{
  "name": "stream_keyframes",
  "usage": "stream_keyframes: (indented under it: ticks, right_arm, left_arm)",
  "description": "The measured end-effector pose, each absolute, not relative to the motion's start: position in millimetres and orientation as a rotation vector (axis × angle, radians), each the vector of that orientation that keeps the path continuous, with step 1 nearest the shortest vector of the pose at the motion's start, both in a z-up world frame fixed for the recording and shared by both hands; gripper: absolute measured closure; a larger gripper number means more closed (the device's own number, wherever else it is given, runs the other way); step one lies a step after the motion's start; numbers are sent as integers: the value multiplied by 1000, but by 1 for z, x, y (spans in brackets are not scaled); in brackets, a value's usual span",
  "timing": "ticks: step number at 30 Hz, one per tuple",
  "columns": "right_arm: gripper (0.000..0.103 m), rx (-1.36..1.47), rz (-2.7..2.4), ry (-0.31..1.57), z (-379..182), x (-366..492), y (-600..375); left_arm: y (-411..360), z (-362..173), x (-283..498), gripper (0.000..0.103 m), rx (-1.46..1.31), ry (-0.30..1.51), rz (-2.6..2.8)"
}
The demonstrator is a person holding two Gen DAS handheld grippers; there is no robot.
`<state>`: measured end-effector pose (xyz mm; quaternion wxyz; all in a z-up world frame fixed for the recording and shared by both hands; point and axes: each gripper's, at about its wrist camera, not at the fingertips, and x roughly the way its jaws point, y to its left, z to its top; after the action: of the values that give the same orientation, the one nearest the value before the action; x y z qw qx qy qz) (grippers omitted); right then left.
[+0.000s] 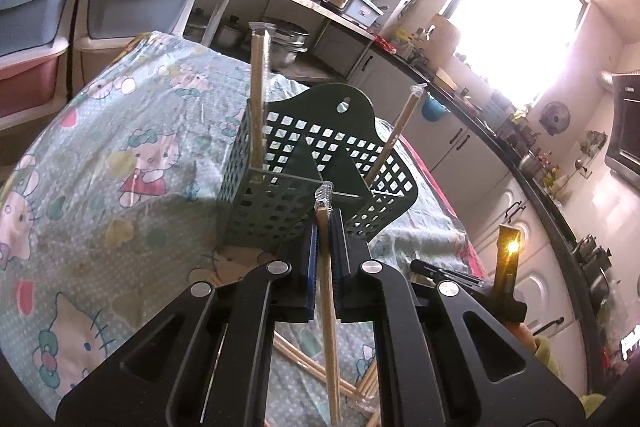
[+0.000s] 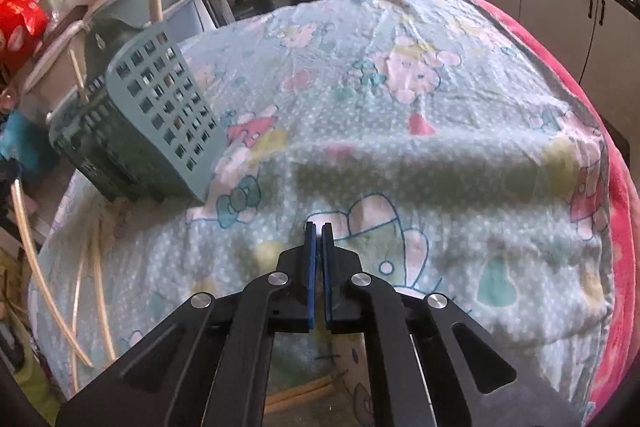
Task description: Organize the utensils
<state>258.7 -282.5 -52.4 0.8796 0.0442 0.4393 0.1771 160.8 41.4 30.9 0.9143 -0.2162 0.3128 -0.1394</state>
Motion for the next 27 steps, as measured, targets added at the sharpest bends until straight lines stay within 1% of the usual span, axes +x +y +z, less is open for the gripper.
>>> stream_keyframes:
  ticks: [10, 27]
  right_arm:
    - [100, 102, 477, 852, -12, 255, -285]
    - [100, 66, 424, 767, 15, 260, -294]
  left_arm:
    - [30, 47, 165, 100, -420, 617, -319]
    - [24, 75, 167, 100, -394, 560, -355]
